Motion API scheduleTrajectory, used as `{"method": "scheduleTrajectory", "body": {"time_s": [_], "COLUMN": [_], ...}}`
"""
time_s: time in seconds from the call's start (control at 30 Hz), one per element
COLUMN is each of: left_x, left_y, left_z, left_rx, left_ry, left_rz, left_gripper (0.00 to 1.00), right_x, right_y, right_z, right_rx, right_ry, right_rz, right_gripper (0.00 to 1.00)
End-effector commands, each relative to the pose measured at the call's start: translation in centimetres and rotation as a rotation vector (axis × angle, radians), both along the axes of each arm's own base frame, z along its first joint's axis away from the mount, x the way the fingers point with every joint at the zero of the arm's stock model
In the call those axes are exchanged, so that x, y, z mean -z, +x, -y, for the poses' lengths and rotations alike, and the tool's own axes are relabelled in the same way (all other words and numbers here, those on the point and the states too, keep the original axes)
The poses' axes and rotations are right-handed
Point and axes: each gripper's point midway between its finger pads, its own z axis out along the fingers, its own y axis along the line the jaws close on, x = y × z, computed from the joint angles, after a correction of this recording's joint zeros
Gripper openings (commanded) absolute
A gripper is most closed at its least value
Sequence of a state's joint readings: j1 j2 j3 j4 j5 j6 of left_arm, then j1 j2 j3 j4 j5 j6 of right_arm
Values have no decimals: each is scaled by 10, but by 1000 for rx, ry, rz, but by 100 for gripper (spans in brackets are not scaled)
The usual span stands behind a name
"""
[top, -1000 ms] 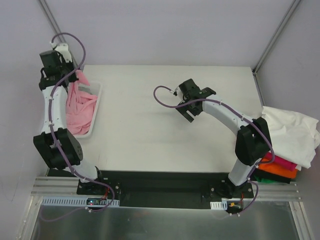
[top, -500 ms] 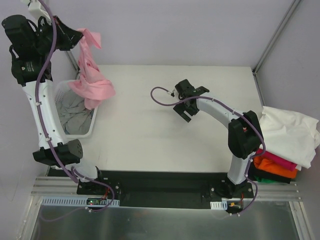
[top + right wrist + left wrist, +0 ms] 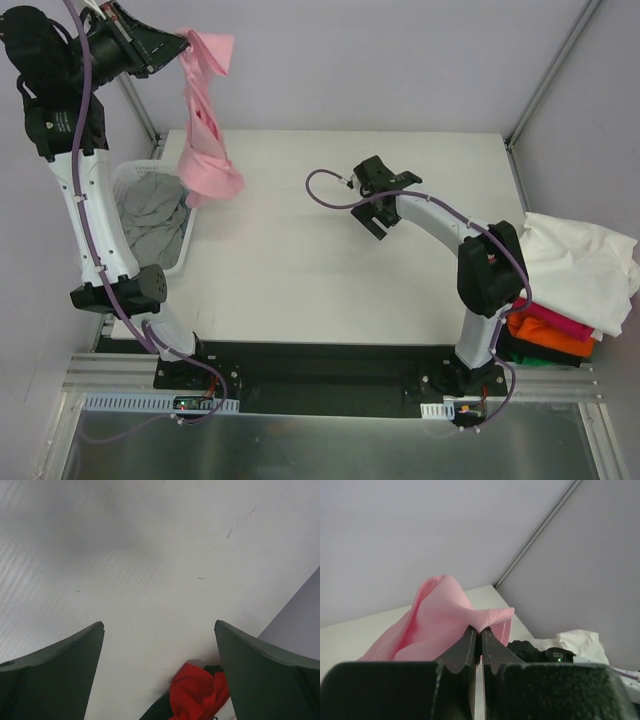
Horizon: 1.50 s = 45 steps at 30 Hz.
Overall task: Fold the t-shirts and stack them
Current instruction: Move the tshirt to the center of the board
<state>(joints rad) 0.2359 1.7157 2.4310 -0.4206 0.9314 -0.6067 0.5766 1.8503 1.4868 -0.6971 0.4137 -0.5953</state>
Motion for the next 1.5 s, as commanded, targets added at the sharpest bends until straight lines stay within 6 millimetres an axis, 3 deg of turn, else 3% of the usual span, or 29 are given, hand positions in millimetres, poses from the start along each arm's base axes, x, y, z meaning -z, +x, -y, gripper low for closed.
{"method": "scheduleTrajectory", "body": {"time_s": [0.0, 0.2, 0.3, 0.4, 0.5, 0.6, 0.63, 0.7, 0.73, 0.8, 0.83, 0.87, 1.03, 1.17, 1.3, 1.4, 1.47], "left_x": [-67, -114, -119, -107, -74, -27, 1, 34, 66, 105, 138, 158, 266, 329, 361, 354, 328], "left_y": [-58, -109, -114, -95, -64, -28, -10, 5, 20, 34, 41, 47, 53, 40, 29, 31, 40], "left_z": [26, 43, 44, 46, 52, 54, 52, 52, 50, 47, 46, 44, 34, 25, 12, 7, 8], "left_rx": [143, 235, 245, 265, 293, 315, 311, 319, 310, 307, 298, 288, 217, 166, 110, 72, 60], "left_ry": [-42, -87, -108, -163, -185, -191, -200, -205, -208, -208, -194, -184, -65, 40, 156, 226, 249], "left_rz": [187, 339, 343, 266, 155, 21, -49, -126, -198, -276, -344, -381, -533, -645, -681, -648, -591], "left_gripper": [0, 0, 0, 0, 0, 0, 0, 0, 0, 0, 0, 0, 0, 0, 0, 0, 0], "right_x": [-33, -37, -42, -46, -48, -47, -47, -43, -43, -42, -43, -43, -42, -38, -35, -35, -35], "right_y": [14, 23, 30, 35, 37, 34, 33, 30, 29, 28, 28, 27, 26, 26, 25, 25, 26], "right_z": [7, 15, 20, 25, 28, 33, 34, 39, 40, 44, 45, 47, 48, 46, 44, 41, 41], "right_rx": [48, 93, 125, 150, 167, 179, 180, 186, 187, 195, 195, 197, 194, 191, 190, 183, 184], "right_ry": [21, 86, 133, 166, 188, 179, 177, 158, 157, 143, 141, 139, 129, 138, 145, 150, 149], "right_rz": [102, 112, 109, 105, 88, 75, 72, 68, 69, 70, 71, 71, 65, 51, 36, 32, 31], "right_gripper": [97, 97, 97, 96, 97, 97, 97, 97, 97, 97, 97, 97, 96, 97, 97, 97, 97]}}
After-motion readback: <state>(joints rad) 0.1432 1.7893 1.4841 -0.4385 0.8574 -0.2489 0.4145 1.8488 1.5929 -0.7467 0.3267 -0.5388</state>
